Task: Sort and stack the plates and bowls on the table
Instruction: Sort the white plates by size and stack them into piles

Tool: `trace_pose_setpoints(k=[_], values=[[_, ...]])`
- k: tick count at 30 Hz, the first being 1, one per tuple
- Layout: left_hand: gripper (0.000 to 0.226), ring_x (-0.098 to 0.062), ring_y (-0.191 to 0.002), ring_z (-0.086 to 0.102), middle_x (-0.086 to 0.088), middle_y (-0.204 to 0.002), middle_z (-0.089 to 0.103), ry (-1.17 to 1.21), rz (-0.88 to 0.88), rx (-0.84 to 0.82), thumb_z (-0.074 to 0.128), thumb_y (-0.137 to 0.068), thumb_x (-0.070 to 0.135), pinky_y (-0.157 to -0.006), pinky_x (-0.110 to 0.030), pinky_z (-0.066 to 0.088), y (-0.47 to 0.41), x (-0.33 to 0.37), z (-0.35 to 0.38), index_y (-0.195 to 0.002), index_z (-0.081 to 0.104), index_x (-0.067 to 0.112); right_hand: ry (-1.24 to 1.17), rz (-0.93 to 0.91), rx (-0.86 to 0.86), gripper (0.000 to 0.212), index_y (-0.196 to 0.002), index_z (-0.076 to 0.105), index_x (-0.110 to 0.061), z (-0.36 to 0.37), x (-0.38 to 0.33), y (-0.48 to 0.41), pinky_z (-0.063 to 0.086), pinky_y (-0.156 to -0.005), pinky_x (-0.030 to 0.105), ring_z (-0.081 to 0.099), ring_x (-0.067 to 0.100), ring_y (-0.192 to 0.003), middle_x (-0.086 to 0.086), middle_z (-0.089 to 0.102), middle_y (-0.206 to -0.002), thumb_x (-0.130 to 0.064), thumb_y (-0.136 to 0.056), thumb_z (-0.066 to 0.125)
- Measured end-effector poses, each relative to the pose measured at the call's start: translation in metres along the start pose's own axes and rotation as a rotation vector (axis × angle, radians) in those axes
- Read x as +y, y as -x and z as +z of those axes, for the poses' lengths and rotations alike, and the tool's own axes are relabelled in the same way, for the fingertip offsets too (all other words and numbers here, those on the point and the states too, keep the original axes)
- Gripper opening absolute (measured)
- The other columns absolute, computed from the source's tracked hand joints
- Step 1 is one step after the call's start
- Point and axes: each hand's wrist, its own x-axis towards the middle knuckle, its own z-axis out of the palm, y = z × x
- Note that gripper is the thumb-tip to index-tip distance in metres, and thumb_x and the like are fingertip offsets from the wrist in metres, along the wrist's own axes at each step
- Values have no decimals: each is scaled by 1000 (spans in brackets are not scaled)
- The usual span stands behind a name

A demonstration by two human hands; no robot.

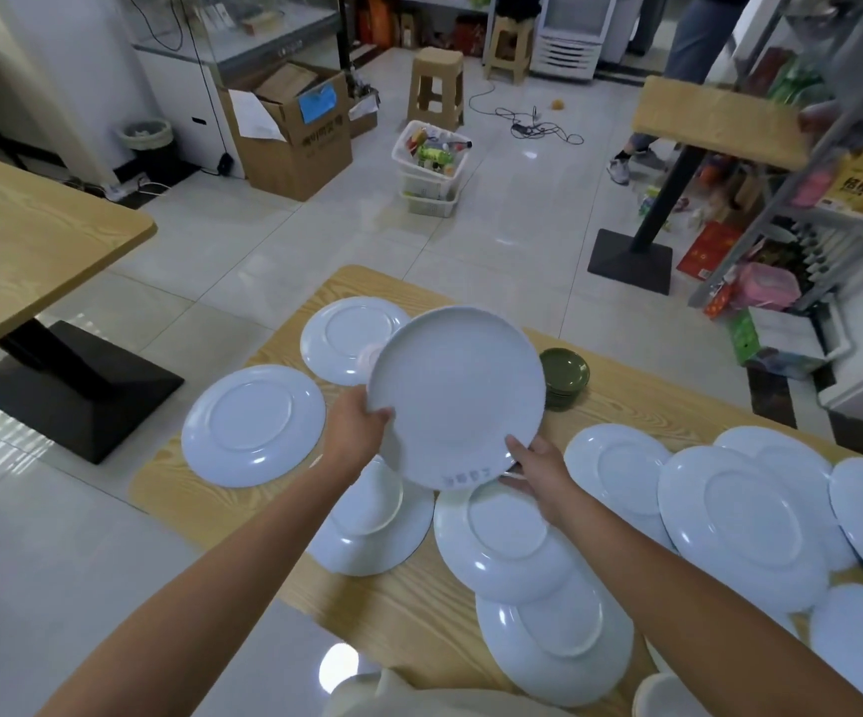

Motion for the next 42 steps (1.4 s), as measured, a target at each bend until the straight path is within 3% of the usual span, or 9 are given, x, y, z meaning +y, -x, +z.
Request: trace_pose_setpoints(k=[2, 6, 11, 16, 22, 25, 33, 38, 42], values=[[29, -32, -88, 61, -13, -101, 62, 172, -198, -19, 55, -89, 2, -60, -38, 56, 7, -16, -5, -118, 56, 0, 4, 25, -53, 17, -115, 56, -19, 5, 6, 5, 55, -62, 22, 66, 14, -82, -1, 67, -96, -17, -99, 48], [36, -30, -87, 59, -15, -106, 60, 254, -411, 18, 59, -90, 1, -52, -32, 51, 24, -53, -17, -125, 52, 1, 94, 86, -117, 17, -112, 58, -15, 17, 24, 17, 55, -55, 20, 66, 15, -80, 5, 67, -99, -15, -98, 49], [40, -35, -96, 56, -19, -113, 59, 325, -579, 74, 57, -91, -4, -67, -43, 52, 49, -90, -32, -130, 48, -1, 182, 171, -148, 23, -116, 58, -3, 38, 47, 26, 53, -44, 19, 62, 17, -75, 13, 63, -100, -10, -95, 53], [38, -34, -96, 56, -24, -116, 60, 369, -715, 123, 52, -90, -11, -84, -48, 50, 68, -118, -45, -128, 50, -7, 299, 219, -193, 27, -119, 58, -2, 59, 67, 30, 57, -54, 25, 62, 26, -91, 14, 63, -102, -10, -95, 51], [38, -39, -102, 58, -27, -124, 58, 378, -792, 120, 52, -91, -10, -84, -52, 50, 83, -137, -53, -130, 49, -7, 372, 289, -212, 28, -122, 56, -3, 75, 82, 31, 56, -56, 26, 61, 26, -94, 13, 61, -107, -11, -96, 51], [41, -40, -107, 57, -25, -127, 57, 373, -810, 106, 53, -91, -9, -86, -52, 50, 90, -152, -62, -132, 48, -4, 462, 319, -252, 28, -120, 57, -4, 79, 92, 36, 53, -51, 23, 63, 24, -86, 15, 64, -109, -16, -95, 53], [40, -32, -84, 63, -17, -102, 64, 358, -835, 116, 57, -89, -5, -64, -39, 54, 126, -184, -96, -129, 54, 0, 602, 323, -397, 25, -116, 60, -11, 100, 114, 51, 53, -55, 18, 65, 15, -74, 6, 65, -104, -20, -93, 57], [41, -36, -93, 59, -21, -108, 62, 359, -875, 164, 56, -90, -6, -76, -46, 52, 145, -194, -105, -130, 52, -2, 659, 324, -482, 27, -120, 59, -13, 111, 123, 57, 55, -61, 19, 67, 20, -88, 7, 67, -116, -22, -94, 56], [39, -37, -93, 59, -26, -116, 61, 331, -882, 186, 55, -91, -8, -78, -49, 51, 145, -196, -103, -130, 51, -6, 666, 324, -496, 28, -120, 59, -15, 113, 129, 59, 54, -59, 19, 68, 17, -81, 4, 67, -111, -22, -94, 56]])
